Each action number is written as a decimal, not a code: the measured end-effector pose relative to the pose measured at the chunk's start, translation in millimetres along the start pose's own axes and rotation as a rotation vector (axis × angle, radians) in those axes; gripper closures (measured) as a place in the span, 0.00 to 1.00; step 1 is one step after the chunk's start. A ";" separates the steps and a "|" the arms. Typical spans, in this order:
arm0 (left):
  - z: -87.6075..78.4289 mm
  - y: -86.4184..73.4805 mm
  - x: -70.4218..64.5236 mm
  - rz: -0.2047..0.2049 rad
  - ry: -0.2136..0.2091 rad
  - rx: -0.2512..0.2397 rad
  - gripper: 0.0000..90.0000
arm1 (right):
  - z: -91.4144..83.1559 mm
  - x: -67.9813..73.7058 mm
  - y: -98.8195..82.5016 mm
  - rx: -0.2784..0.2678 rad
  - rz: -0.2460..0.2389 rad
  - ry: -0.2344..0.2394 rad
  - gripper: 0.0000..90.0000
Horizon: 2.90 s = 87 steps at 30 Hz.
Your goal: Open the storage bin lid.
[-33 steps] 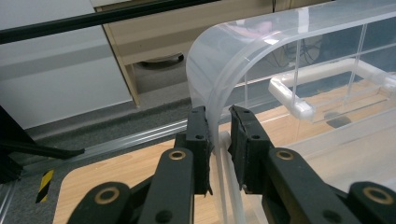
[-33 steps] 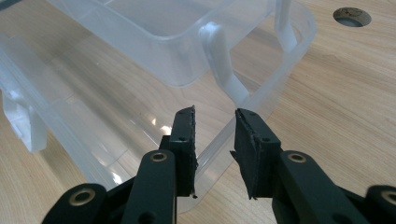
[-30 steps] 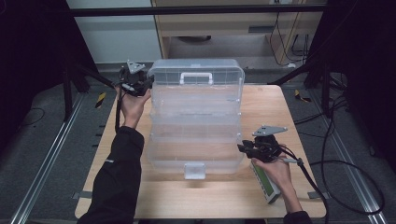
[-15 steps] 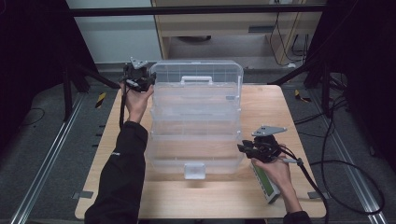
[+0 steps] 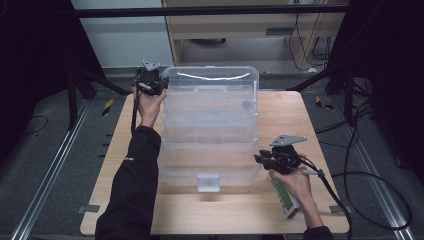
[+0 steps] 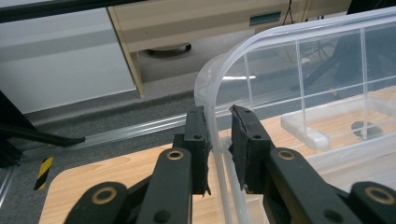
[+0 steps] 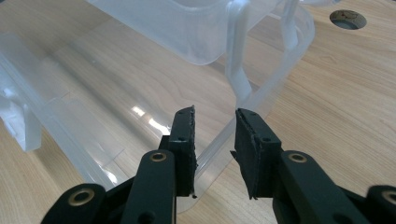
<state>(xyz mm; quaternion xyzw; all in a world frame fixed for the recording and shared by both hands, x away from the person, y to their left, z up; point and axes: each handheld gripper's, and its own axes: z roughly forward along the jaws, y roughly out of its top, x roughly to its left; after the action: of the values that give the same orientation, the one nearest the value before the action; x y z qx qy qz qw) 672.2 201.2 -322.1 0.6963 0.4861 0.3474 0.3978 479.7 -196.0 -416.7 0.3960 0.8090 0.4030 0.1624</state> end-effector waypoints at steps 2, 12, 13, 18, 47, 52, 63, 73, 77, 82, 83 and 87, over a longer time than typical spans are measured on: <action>1.9 -0.2 0.0 -0.001 0.003 0.003 0.85 | 0.0 0.0 0.0 0.000 0.000 -0.001 0.76; 9.0 -1.0 -0.5 0.028 0.017 0.009 0.83 | -0.1 1.4 0.1 0.002 -0.004 -0.008 0.77; 9.0 -1.0 -0.5 0.028 0.017 0.009 0.83 | -0.1 1.4 0.1 0.002 -0.004 -0.008 0.77; 11.8 -5.4 2.3 0.037 0.015 -0.008 0.78 | 0.0 1.6 -0.1 0.001 -0.012 -0.014 0.77; -125.4 -86.1 18.4 0.018 -0.127 -0.038 0.61 | -0.2 2.7 -0.6 0.007 0.001 -0.011 0.75; -141.5 -111.9 8.7 0.029 -0.171 -0.002 0.63 | -0.2 2.8 -0.5 0.008 0.004 -0.011 0.75; -155.1 -150.2 -10.1 0.043 -0.211 0.061 0.64 | -0.1 2.7 -0.4 0.008 0.005 -0.012 0.75; -145.3 -164.6 -30.3 0.080 -0.228 0.132 0.71 | -0.1 2.9 -0.4 0.008 0.006 -0.013 0.75; -141.3 -169.5 -31.1 0.083 -0.223 0.176 0.75 | -0.3 4.2 0.3 0.017 0.014 -0.021 0.76; -137.9 -173.4 -32.5 0.073 -0.248 0.194 0.78 | -0.1 5.0 0.8 0.020 0.014 -0.028 0.76; -138.2 -173.6 -33.1 0.077 -0.245 0.194 0.78 | -0.4 4.9 0.8 0.022 0.018 -0.025 0.76; -139.2 -174.0 -33.1 0.072 -0.247 0.191 0.79 | -1.4 5.1 0.9 0.028 0.023 -0.016 0.76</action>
<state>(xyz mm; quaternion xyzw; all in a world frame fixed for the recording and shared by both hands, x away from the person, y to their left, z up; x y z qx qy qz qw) 471.9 236.4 -418.9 0.7853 0.4392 0.2254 0.3736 476.2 -192.4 -414.8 0.4104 0.8088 0.3902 0.1585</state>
